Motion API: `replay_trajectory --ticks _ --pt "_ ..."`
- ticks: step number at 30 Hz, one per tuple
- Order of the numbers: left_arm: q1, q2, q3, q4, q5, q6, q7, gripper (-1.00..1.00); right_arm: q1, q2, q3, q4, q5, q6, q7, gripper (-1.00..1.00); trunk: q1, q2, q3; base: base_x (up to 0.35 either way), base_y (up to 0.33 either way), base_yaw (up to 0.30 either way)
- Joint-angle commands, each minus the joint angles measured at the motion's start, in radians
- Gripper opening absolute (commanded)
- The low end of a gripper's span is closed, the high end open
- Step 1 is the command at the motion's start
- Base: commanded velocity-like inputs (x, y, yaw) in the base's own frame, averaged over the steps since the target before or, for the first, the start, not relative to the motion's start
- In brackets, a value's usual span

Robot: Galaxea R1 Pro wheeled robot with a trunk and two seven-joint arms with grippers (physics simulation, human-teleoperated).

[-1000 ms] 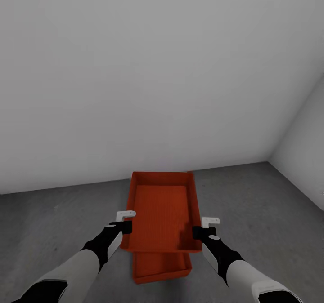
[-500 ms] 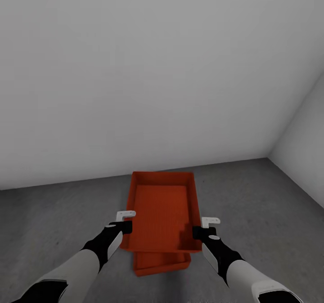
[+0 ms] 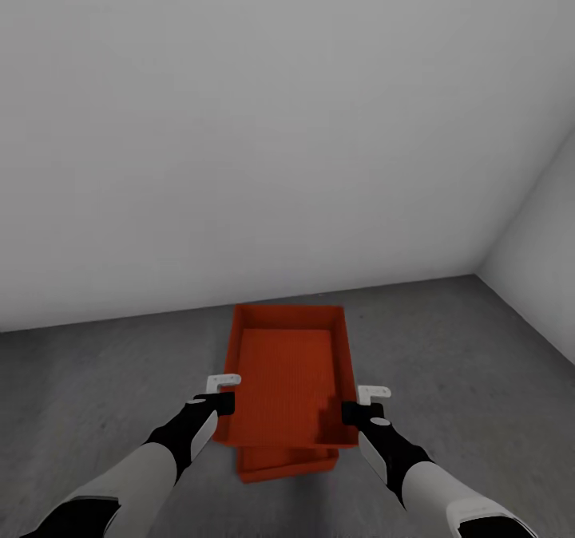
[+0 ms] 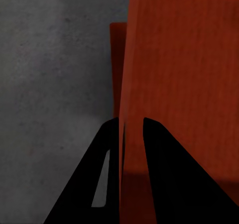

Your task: Move the two storage containers from the living room to the garage. In the garage, place one container on the floor and stack the other container on top of it (either order is fine).

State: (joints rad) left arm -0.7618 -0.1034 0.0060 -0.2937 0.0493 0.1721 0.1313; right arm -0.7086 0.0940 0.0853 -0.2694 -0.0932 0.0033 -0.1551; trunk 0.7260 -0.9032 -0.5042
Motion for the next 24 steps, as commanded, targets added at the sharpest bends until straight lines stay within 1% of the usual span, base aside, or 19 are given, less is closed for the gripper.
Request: replay_trajectory --ticks 1,24 --pt "-0.001 0.001 0.020 -0.012 -0.012 -0.039 0.010 -1.00 0.000 -0.005 -0.015 0.002 -0.011 0.000 -0.011 -1.00 0.000 -0.001 -0.003 0.000 0.000 0.000" --pt "-0.001 0.001 0.020 -0.012 -0.011 -0.039 0.010 -1.00 0.000 -0.005 -0.015 0.002 -0.010 0.000 -0.010 -1.00 0.000 -0.001 -0.039 0.000 0.000 0.000"
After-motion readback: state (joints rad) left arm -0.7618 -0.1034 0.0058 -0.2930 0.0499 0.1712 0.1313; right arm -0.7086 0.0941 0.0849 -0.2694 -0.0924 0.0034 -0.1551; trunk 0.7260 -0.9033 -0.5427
